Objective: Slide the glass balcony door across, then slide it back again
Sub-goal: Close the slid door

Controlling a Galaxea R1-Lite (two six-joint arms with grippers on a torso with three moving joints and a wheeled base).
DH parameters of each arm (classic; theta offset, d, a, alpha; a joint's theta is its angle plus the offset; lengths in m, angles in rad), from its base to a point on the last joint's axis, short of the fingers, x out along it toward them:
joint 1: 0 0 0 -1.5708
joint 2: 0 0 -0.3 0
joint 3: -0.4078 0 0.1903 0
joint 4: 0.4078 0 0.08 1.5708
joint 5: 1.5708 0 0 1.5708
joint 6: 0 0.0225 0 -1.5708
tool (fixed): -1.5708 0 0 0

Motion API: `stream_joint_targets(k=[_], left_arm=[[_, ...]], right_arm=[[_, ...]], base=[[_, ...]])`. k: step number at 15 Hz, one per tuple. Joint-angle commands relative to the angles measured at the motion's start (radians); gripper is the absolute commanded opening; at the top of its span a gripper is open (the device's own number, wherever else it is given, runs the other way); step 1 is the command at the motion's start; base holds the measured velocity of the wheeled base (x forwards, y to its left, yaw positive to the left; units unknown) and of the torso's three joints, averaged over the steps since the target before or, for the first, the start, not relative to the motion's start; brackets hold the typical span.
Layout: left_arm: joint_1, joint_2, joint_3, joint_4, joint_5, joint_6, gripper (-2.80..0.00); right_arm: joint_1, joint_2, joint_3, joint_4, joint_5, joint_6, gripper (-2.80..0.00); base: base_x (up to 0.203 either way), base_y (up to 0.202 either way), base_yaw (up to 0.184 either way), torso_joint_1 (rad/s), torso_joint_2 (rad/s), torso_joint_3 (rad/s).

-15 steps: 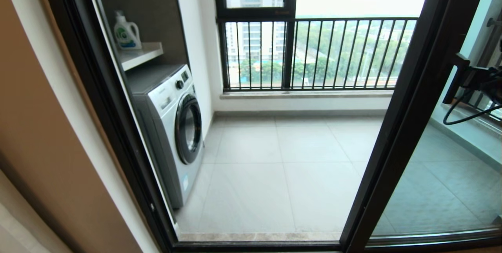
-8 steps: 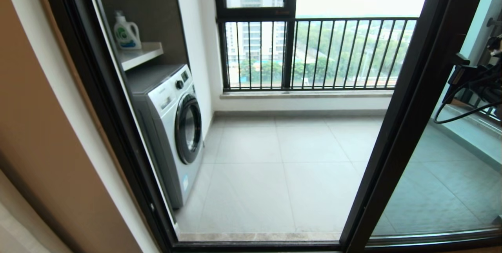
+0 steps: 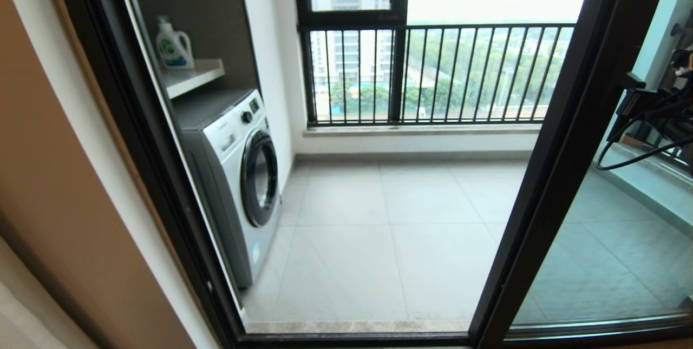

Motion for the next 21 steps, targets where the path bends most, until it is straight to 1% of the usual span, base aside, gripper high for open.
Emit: stream_joint_targets(k=[1,21], left_arm=[[0.000,0.001,0.000,0.000,0.000,-0.001,-2.80],[0.000,0.001,0.000,0.000,0.000,-0.001,-2.80]], right_arm=[[0.012,-0.011,0.003,-0.005,0.004,0.000,-2.80],[0.083,-0.046,0.057,-0.007,0.004,-0.016,-2.80]], base=[[0.000,0.000,0.000,0.000,0.00,0.000],[0.000,0.000,0.000,0.000,0.00,0.000]])
